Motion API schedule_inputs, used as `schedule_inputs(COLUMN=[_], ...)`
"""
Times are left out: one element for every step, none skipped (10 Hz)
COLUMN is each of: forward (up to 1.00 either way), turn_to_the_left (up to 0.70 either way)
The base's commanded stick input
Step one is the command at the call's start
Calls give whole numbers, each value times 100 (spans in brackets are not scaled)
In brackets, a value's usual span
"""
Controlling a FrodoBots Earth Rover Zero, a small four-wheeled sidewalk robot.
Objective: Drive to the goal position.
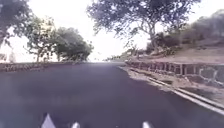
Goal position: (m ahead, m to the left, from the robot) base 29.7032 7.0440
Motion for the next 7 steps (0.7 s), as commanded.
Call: schedule_inputs(forward=[85, 85, 85, 85, 85, 85, 85], turn_to_the_left=[0, 0, 0, 0, 0, 0, 0])
